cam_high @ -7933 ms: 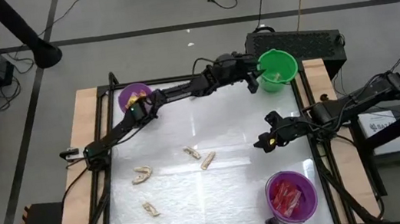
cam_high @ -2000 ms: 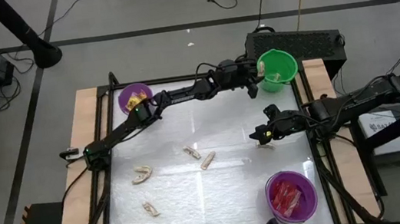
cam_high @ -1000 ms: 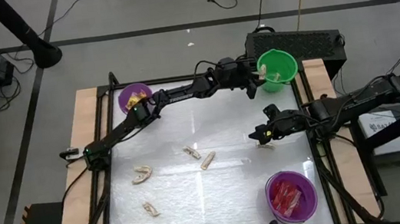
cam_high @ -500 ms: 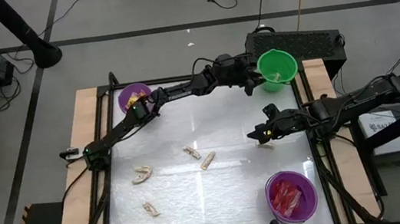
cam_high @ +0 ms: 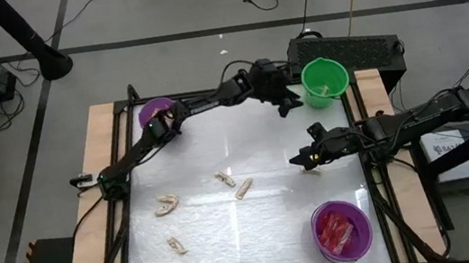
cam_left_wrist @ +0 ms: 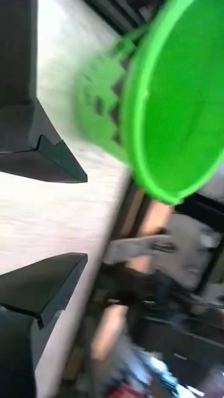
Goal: Sort candy by brand, put in halloween buckets
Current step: Put the white candy into the green bucket
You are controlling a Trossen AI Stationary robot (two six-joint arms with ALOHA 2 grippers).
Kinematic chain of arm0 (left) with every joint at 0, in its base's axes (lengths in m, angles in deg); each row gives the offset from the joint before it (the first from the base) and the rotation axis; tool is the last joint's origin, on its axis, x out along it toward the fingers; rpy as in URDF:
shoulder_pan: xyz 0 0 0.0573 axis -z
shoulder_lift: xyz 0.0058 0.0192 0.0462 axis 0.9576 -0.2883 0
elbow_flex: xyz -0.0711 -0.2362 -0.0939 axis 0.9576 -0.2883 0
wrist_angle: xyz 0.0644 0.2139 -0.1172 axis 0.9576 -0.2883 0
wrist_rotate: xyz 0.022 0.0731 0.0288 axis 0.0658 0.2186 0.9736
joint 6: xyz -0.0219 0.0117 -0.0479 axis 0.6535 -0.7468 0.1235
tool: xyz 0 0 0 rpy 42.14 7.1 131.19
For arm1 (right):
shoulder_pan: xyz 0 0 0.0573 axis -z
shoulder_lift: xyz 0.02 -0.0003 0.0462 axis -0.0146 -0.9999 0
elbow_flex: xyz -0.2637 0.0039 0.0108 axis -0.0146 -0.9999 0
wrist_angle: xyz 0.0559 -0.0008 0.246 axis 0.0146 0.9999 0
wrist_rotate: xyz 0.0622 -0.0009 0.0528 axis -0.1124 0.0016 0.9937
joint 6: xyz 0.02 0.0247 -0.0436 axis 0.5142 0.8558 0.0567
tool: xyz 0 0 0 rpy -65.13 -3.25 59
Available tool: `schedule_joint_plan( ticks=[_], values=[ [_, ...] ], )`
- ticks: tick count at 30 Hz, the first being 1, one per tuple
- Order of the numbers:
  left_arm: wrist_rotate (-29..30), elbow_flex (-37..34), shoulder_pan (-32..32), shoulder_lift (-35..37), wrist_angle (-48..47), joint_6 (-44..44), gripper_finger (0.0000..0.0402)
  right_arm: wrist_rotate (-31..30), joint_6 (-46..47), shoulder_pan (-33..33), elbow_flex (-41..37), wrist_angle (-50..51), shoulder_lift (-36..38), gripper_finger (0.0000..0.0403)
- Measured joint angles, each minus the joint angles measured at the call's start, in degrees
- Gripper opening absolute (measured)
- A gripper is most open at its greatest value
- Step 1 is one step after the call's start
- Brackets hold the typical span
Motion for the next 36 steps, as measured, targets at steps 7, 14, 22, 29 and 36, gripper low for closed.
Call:
schedule_joint_plan(
  ticks=[7,14,22,29,36],
  values=[
    [12.4,0.0,0.6,7.6,-24.7,-22.4,0.0200,-0.4,-5.1,0.8,0.0,0.0,0.0,0.0153],
    [23.1,0.0,-0.9,13.2,-47.3,-29.7,0.0200,2.4,-9.9,4.8,0.0,-5.2,0.0,0.0153],
    [28.7,-0.4,-4.4,17.8,-63.7,-24.1,0.0200,5.7,-27.5,17.9,6.9,-6.0,-1.6,0.0153],
    [34.0,-0.4,-5.7,20.6,-73.4,-21.1,0.0200,13.2,-45.7,31.5,23.8,9.0,-18.8,0.0153],
    [43.6,-7.8,-5.8,31.8,-74.8,-15.2,0.0200,12.8,-62.5,41.6,46.0,32.7,-43.9,0.0153]
  ],
)
